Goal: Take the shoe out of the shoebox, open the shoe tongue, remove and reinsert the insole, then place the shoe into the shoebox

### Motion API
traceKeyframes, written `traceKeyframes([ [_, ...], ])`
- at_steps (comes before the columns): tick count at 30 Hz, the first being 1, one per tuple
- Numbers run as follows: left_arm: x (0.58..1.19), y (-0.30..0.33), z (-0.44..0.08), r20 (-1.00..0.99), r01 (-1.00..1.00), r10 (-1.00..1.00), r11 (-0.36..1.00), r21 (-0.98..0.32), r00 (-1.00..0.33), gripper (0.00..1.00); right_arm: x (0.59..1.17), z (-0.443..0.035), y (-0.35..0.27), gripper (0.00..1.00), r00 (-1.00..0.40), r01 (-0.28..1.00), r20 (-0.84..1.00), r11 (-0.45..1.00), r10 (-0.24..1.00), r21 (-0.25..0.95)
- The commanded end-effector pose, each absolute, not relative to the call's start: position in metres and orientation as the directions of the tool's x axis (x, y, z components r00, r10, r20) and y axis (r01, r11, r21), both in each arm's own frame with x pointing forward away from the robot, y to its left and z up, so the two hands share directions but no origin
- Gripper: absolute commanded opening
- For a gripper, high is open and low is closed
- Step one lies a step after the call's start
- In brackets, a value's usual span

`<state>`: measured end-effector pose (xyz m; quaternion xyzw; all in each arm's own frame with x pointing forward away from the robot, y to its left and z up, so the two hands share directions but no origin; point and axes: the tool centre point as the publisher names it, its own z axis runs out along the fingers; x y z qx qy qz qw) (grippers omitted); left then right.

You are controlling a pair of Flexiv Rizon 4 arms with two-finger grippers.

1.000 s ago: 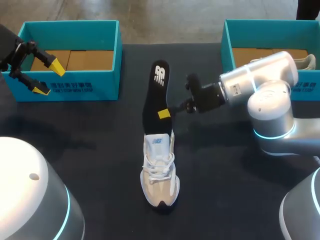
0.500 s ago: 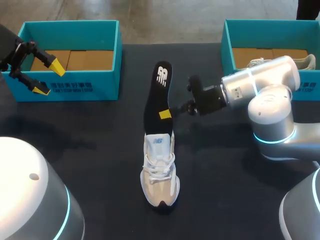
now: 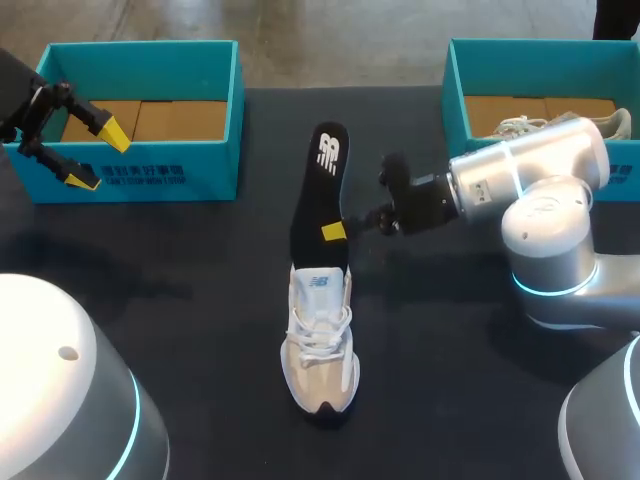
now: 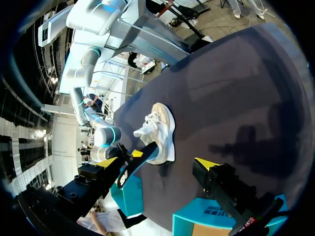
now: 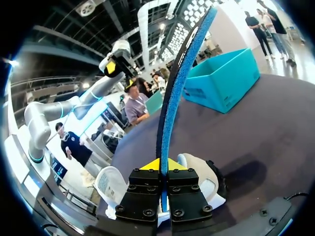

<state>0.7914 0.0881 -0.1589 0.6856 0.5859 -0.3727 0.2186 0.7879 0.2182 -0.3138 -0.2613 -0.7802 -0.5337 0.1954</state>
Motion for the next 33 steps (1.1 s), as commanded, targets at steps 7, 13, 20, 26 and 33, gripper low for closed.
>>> traceKeyframes([
  [7,0.791,0.088,-0.159,-0.766,0.967,0.642,-0.217,-0.136,0.037,1.00,0.786,-0.327,0.229,0.00,-0.771,0.636,0.591,0.341,0.238,0.692],
  [13,0.791,0.088,-0.159,-0.766,0.967,0.642,-0.217,-0.136,0.037,1.00,0.781,-0.331,0.231,0.00,-0.782,0.622,0.581,0.346,0.226,0.702],
  [20,0.791,0.088,-0.159,-0.766,0.967,0.642,-0.217,-0.136,0.037,1.00,0.778,-0.337,0.226,0.00,-0.779,0.626,0.585,0.333,0.225,0.705],
  [26,0.791,0.088,-0.159,-0.766,0.967,0.642,-0.217,-0.136,0.037,1.00,0.775,-0.336,0.219,0.00,-0.782,0.623,0.580,0.314,0.230,0.716],
  [33,0.791,0.088,-0.159,-0.766,0.967,0.642,-0.217,-0.136,0.037,1.00,0.773,-0.335,0.223,0.00,-0.799,0.599,0.565,0.361,0.206,0.715],
])
